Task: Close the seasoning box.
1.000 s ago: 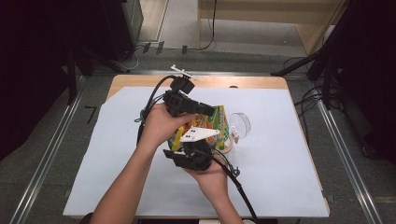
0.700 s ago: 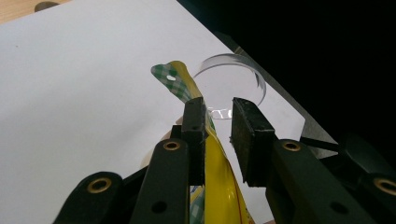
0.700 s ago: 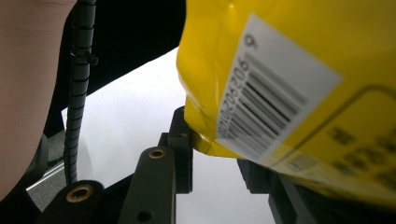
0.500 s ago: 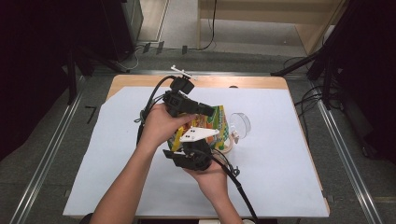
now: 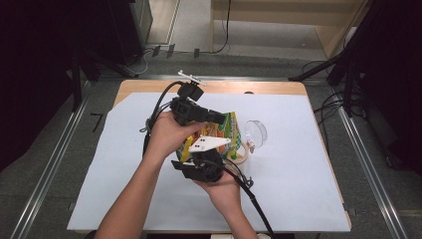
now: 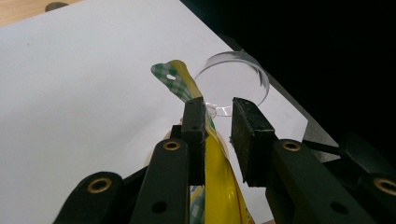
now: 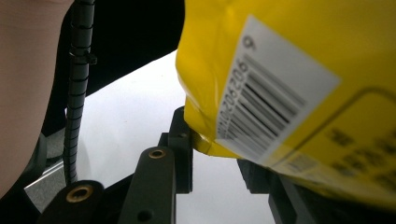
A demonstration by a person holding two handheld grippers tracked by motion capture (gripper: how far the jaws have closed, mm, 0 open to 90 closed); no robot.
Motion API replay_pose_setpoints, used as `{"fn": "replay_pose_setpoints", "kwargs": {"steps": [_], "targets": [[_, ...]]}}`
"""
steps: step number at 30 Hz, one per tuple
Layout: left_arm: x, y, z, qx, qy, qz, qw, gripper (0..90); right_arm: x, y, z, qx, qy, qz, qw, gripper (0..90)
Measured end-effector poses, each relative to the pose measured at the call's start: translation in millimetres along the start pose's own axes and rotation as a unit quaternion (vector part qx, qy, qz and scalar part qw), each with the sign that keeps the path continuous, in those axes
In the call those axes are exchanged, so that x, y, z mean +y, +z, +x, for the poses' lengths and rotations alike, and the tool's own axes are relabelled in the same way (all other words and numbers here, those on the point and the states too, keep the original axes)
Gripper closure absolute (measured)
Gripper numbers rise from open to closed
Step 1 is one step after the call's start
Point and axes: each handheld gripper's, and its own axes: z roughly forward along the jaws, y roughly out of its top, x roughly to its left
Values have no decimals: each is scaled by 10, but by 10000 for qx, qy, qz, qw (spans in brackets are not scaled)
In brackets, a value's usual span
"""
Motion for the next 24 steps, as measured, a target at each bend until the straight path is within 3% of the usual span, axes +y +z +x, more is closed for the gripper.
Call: {"fn": "replay_pose_setpoints", "kwargs": {"steps": [24], "targets": [[-3, 2, 16, -37, -55, -3, 10000, 756, 2, -8, 14, 14, 6, 26, 10000, 702]]}}
